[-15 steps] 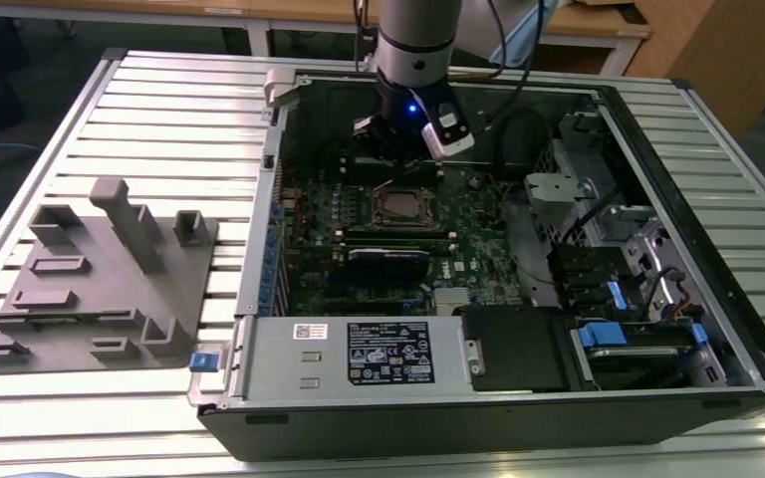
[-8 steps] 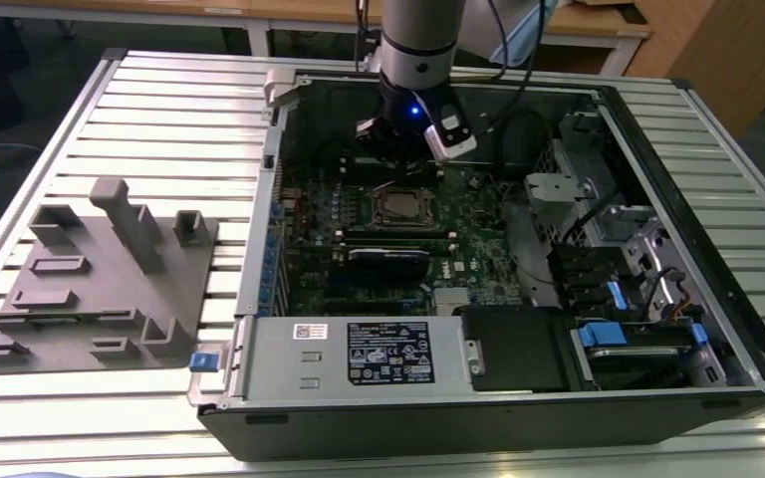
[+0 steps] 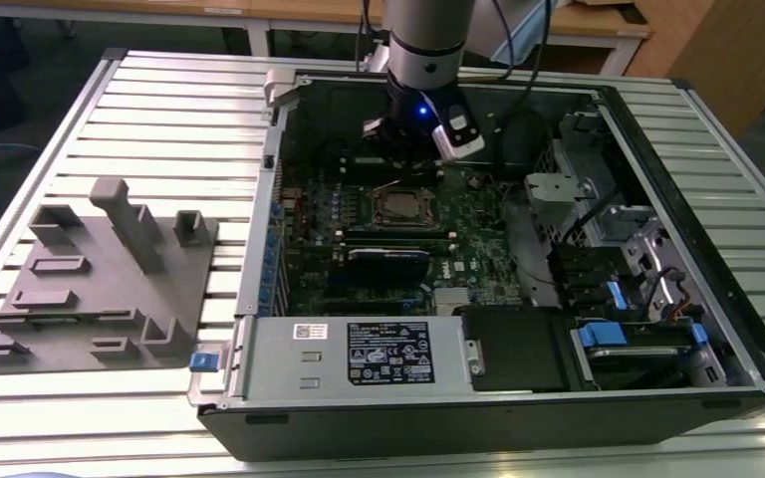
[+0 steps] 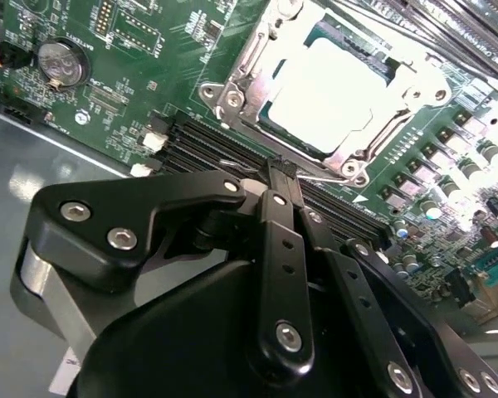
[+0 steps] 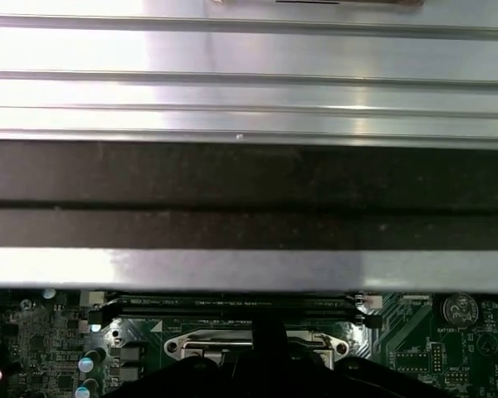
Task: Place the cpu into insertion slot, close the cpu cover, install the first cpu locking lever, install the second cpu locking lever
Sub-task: 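Install the first cpu locking lever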
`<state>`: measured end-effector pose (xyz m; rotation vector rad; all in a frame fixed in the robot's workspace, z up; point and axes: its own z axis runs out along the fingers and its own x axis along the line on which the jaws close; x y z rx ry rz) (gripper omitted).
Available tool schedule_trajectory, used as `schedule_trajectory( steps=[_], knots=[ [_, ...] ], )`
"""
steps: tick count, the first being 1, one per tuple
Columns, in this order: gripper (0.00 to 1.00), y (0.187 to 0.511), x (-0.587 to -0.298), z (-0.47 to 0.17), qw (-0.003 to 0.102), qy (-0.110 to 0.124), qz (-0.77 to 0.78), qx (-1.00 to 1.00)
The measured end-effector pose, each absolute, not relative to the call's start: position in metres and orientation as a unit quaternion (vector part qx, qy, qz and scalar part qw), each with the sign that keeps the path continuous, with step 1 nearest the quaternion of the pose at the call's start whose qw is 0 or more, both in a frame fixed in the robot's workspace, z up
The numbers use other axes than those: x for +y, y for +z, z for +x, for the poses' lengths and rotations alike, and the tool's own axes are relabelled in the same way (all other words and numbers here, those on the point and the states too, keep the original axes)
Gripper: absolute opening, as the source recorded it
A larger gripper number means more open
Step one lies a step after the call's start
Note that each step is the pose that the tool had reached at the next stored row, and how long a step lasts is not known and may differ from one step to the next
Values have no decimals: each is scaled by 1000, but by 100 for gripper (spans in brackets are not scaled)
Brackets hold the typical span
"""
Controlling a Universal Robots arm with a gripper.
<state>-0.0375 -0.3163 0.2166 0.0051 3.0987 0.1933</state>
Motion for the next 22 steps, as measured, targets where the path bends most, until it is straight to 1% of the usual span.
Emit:
schedule_trajectory(
  steps=[22],
  knots=[
    [11,221,-316,-34,19,62,2,998]
  ],
)
